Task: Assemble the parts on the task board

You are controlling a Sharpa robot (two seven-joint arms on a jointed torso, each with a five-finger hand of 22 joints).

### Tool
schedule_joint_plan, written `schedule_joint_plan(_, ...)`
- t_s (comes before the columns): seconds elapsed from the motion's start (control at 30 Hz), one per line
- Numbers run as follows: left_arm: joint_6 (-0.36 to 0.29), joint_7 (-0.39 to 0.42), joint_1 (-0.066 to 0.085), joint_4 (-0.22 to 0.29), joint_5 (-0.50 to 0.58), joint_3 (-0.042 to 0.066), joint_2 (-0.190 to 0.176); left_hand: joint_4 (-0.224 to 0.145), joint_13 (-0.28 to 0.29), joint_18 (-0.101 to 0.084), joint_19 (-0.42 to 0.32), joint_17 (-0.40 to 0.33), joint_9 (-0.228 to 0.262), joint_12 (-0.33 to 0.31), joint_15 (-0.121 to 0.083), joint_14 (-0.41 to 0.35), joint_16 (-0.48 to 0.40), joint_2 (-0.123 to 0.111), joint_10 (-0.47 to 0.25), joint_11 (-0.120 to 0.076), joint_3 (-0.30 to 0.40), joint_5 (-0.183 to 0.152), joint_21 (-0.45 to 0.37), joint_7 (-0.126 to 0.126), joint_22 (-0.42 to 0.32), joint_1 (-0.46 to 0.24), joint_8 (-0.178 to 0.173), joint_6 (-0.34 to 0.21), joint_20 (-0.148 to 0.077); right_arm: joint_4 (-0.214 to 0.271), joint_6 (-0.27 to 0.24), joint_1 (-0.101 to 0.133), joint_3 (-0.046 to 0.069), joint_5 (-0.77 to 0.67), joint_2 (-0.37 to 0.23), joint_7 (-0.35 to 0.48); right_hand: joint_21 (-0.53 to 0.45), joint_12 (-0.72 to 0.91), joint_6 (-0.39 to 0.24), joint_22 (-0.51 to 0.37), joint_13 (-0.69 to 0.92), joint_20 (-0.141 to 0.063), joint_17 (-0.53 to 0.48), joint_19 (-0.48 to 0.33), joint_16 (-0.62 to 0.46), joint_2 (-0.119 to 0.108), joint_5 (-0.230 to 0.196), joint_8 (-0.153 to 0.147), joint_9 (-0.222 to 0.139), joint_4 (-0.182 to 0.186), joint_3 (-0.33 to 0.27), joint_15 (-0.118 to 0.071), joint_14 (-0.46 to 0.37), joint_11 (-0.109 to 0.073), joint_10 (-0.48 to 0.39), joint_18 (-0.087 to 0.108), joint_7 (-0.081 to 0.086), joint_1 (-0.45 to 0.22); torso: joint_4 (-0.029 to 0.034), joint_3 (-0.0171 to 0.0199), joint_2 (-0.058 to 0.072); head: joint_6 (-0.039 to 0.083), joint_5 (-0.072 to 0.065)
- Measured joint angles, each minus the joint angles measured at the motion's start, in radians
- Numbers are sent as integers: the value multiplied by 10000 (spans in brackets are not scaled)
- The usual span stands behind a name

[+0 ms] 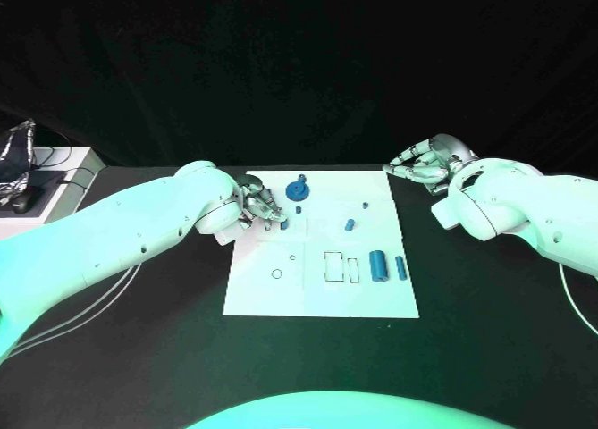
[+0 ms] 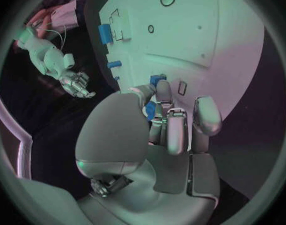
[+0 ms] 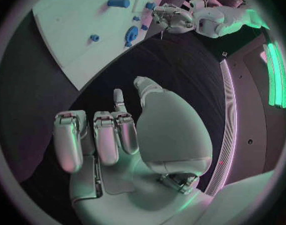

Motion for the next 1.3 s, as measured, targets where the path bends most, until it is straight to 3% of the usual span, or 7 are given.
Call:
schedule_joint_plan(0.6,303,-43,-20,75,210,-14,-75,-249,-39,1,-1,0,-81,0,0,0,-1,-138,-1,1,387,-11,0,0,-2,-49,0,-1,0,-1,6,-21,0,-37,-22,-4,0,0,0,-2,-3,0,0,0,0,0,0,0,27,-29,29,0,0,0,0,0,0,0,7,-7,-3,-11,-9)
schedule_joint_plan(0.9,404,-78,-46,165,330,-17,-159,-162,-48,0,-1,0,-229,0,0,0,-1,-525,-1,2,525,-10,-1,0,-34,-435,-45,-1,0,-1,6,-40,0,-38,-31,-4,0,0,0,-3,-4,0,0,0,0,0,0,0,26,-28,28,0,0,0,0,0,0,0,7,-12,-2,-21,-9)
schedule_joint_plan(1.1,409,-82,-55,216,378,-9,-193,80,-48,-1,-1,0,-340,0,0,-1,-1,-768,32,35,389,-9,-1,53,-52,-1049,-46,53,0,-3,5,-46,-1,-38,-38,-4,0,0,1,-4,-5,0,0,0,0,0,0,0,26,-28,28,0,0,0,0,0,0,0,2,-11,0,-25,-1)
schedule_joint_plan(1.3,408,-83,-60,259,404,17,-203,271,-48,0,-1,0,-403,39,0,-1,-1,-837,34,36,197,-9,-1,88,-51,-1608,-83,88,-1,-3,5,-50,-1,-39,-46,-4,0,0,1,-4,-6,0,0,0,0,0,0,0,26,-28,28,0,0,0,0,0,0,0,-3,-7,2,-27,4)
